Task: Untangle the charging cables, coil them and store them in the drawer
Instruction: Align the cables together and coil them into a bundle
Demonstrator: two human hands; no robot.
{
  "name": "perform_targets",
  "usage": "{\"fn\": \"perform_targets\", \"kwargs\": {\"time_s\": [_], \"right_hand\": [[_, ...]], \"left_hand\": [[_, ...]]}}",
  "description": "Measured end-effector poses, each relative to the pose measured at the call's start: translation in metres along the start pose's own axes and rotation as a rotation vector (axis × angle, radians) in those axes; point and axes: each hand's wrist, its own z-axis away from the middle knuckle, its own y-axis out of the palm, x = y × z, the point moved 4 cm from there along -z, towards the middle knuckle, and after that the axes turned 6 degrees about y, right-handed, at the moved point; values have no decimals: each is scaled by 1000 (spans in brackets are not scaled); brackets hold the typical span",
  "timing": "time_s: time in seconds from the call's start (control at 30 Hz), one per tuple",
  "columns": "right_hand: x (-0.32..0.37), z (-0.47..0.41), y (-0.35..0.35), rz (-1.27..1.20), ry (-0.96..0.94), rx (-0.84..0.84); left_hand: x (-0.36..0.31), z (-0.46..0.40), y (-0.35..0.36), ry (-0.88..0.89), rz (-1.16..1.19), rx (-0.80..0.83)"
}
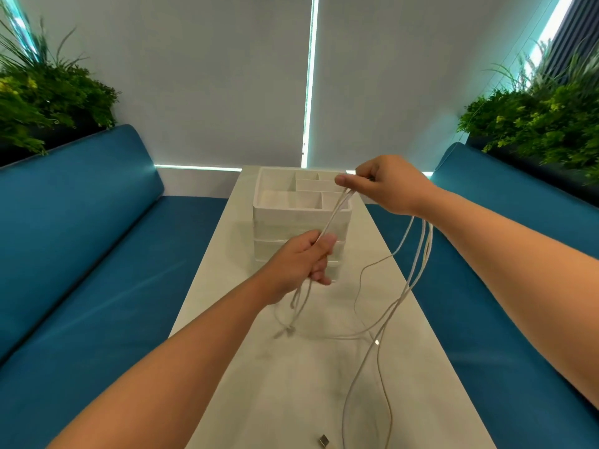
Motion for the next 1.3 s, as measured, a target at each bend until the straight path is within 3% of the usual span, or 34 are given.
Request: {"fn": "perform_targets", "kwargs": {"time_s": [0.17,0.27,0.4,0.53,0.8,1.0,1.17,1.3], "right_hand": [[-31,0,-2,-39,102,-69],[-41,3,3,-25,140,-71],[-48,4,16,-3,184,8],[-50,9,28,-145,218,132],[-43,23,44,-115,6,107],[-37,29,60,-121,-5,70],[-27,37,85,-313,78,105],[-21,45,95,-179,35,70]], "left_hand": [[13,8,-15,-172,-47,58],[19,12,-23,-186,-68,43],[11,14,-34,-142,88,-62],[-3,13,-46,-55,277,-143],[-22,22,-42,46,606,-112],[-29,32,-40,69,644,-131],[-36,35,-39,109,657,-157],[-34,38,-46,119,692,-208]]}}
